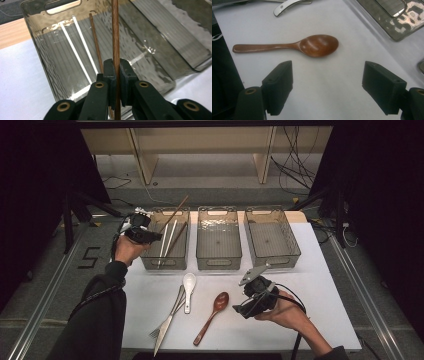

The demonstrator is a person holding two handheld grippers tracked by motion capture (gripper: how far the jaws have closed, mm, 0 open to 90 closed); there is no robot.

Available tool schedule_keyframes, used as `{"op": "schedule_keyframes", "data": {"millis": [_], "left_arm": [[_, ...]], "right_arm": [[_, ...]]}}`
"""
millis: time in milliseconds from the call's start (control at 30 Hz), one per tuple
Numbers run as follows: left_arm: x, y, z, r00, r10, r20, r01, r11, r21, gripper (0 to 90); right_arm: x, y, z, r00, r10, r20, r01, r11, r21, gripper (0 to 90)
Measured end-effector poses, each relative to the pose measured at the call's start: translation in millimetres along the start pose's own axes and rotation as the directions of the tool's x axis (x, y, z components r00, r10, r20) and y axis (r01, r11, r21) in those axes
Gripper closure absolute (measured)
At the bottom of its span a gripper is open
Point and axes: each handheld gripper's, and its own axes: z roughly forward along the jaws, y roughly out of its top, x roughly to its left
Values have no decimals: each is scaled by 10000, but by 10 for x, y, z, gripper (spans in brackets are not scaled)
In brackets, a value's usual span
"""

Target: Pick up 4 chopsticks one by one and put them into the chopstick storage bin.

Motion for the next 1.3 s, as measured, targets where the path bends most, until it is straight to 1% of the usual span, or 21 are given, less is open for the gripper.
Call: {"op": "schedule_keyframes", "data": {"millis": [100,233,400,467,533,633,667,733,833,933,1033,1067,1133,1200,1300], "left_arm": [[30,-3,38,9999,-137,-75,137,9999,62,846],[52,-11,77,9993,-373,-11,373,9993,9,845],[61,-21,143,9987,-502,-135,505,9984,259,844],[71,-30,160,9972,-737,-93,739,9970,230,843],[68,-48,190,9974,-688,-208,695,9969,367,842],[79,-71,234,9953,-889,-390,905,9951,405,835],[86,-75,244,9945,-991,-349,1006,9939,452,811],[85,-78,249,9934,-1125,-219,1134,9924,476,722],[49,-67,223,9937,-1118,-98,1121,9925,487,623],[5,-48,175,9939,-1102,-85,1105,9924,547,473],[-54,-42,95,9934,-1075,399,1051,9928,574,367],[-78,-44,59,9947,-901,488,872,9944,596,335],[-135,-60,-21,9955,-687,659,656,9966,491,291],[-192,-89,-104,9949,-560,839,537,9981,290,265],[-300,-158,-223,9943,-175,1054,153,9996,219,233]], "right_arm": [[0,2,-7,10000,43,-31,-43,10000,-30,256],[-2,-2,-1,10000,37,10,-37,10000,-20,257],[-2,2,-11,10000,-33,-76,33,10000,14,259],[1,3,-10,10000,-15,-57,15,10000,6,259],[2,3,-11,10000,-26,-52,27,10000,16,260],[0,2,-12,10000,-48,-78,48,10000,13,261],[0,2,-13,10000,-48,-76,48,10000,14,261],[1,1,-15,9999,-82,-67,82,10000,-6,262],[-5,0,-16,9999,-89,-62,89,10000,-4,262],[-4,-1,-12,10000,-37,-93,37,10000,28,262],[1,2,-16,10000,-52,-71,52,10000,13,261],[-1,3,-16,10000,-64,-43,64,10000,-11,262],[0,3,-20,10000,-48,-55,48,10000,-9,261],[2,1,-20,10000,-58,-78,57,10000,-32,261],[5,3,-9,10000,-4,-94,4,10000,-21,261]]}}
